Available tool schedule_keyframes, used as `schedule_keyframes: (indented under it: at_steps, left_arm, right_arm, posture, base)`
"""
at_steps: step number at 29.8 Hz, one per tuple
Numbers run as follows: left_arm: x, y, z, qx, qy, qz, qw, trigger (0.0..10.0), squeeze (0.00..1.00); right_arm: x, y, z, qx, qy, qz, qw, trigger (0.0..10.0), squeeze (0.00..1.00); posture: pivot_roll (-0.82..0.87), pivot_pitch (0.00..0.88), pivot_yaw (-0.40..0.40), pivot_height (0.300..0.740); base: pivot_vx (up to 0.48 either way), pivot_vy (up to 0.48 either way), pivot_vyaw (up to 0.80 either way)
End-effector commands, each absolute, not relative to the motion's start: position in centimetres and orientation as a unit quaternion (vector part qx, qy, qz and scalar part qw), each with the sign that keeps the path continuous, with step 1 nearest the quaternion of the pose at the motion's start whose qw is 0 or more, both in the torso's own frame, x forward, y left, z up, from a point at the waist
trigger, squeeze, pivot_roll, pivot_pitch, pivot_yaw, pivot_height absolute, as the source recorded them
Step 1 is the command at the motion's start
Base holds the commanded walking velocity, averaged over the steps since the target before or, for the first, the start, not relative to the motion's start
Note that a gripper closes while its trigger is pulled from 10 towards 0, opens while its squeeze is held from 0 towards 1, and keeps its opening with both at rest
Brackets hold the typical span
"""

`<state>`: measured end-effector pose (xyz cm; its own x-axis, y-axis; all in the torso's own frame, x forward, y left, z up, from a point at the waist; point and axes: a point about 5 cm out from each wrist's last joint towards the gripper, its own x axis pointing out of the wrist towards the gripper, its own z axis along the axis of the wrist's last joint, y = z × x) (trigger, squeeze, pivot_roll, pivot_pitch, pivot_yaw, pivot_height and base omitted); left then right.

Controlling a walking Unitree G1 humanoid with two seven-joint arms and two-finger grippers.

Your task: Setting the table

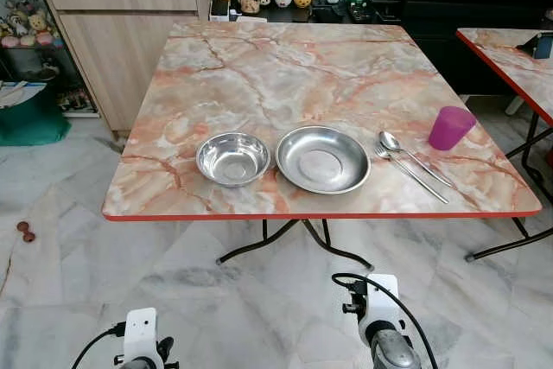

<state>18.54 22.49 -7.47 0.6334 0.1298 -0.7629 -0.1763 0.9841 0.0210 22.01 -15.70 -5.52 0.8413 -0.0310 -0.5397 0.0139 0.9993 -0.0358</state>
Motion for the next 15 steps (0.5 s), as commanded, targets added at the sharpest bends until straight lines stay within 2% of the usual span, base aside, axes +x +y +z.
schedule_keyframes:
  at_steps: [1,3,5,7,9,10,11,12,14,15]
  left_arm:
    - [18.1,22.2,-7.7,-0.028,0.425,0.079,0.902,10.0,0.0]
    - [18.1,22.1,-7.8,-0.028,0.426,0.078,0.901,10.0,0.0]
    - [18.0,22.0,-7.9,-0.031,0.427,0.079,0.9,10.0,0.0]
    - [17.8,21.8,-8.0,-0.033,0.428,0.079,0.9,10.0,0.0]
    - [17.8,21.8,-8.0,-0.033,0.429,0.08,0.899,10.0,0.0]
    - [17.6,21.8,-8.1,-0.033,0.43,0.08,0.898,10.0,0.0]
    - [17.6,21.8,-8.1,-0.033,0.43,0.08,0.898,10.0,0.0]
    - [17.5,21.7,-8.1,-0.033,0.432,0.08,0.898,10.0,0.0]
    - [17.4,21.7,-8.2,-0.033,0.433,0.08,0.897,10.0,0.0]
    - [17.4,21.7,-8.2,-0.033,0.433,0.08,0.897,10.0,0.0]
  right_arm:
    - [22.0,-16.0,-5.4,-0.029,0.273,-0.011,0.962,10.0,0.0]
    - [22.4,-16.2,-5.0,-0.042,0.254,-0.004,0.966,10.0,0.0]
    - [24.6,-17.8,-1.2,-0.07,0.11,-0.001,0.991,10.0,0.0]
    - [25.1,-18.1,1.4,-0.096,0.008,0.003,0.995,10.0,0.0]
    - [25.1,-18.1,1.7,-0.1,-0.004,0.003,0.995,10.0,0.0]
    - [25.2,-18.0,2.3,-0.172,-0.015,0.003,0.985,10.0,0.0]
    - [25.2,-18.0,2.3,-0.172,-0.015,0.003,0.985,10.0,0.0]
    - [25.2,-18.3,3.0,-0.238,-0.027,-0.001,0.971,10.0,0.0]
    - [25.2,-18.4,3.3,-0.129,-0.016,-0.022,0.991,10.0,0.0]
    - [25.2,-18.4,3.3,-0.129,-0.016,-0.022,0.991,10.0,0.0]
  posture:
    - [0.03,0.0,-0.085,0.74]
    - [0.03,0.0,-0.093,0.74]
    - [0.04,0.0,-0.1,0.74]
    - [0.04,0.0,-0.101,0.74]
    - [0.04,0.0,-0.101,0.74]
    - [0.04,0.0,-0.102,0.74]
    - [0.04,0.0,-0.102,0.74]
    - [0.04,0.0,-0.103,0.74]
    - [0.04,0.0,-0.104,0.74]
    - [0.04,0.0,-0.104,0.74]
  base:
    - [0.0,0.0,0.0]
    - [0.0,0.0,0.0]
    - [0.0,0.0,0.0]
    - [0.0,0.0,0.0]
    - [0.0,0.0,0.0]
    - [0.0,0.0,0.0]
    - [0.0,0.0,0.0]
    - [0.0,0.0,0.0]
    - [0.0,0.0,0.0]
    - [0.0,0.0,0.0]
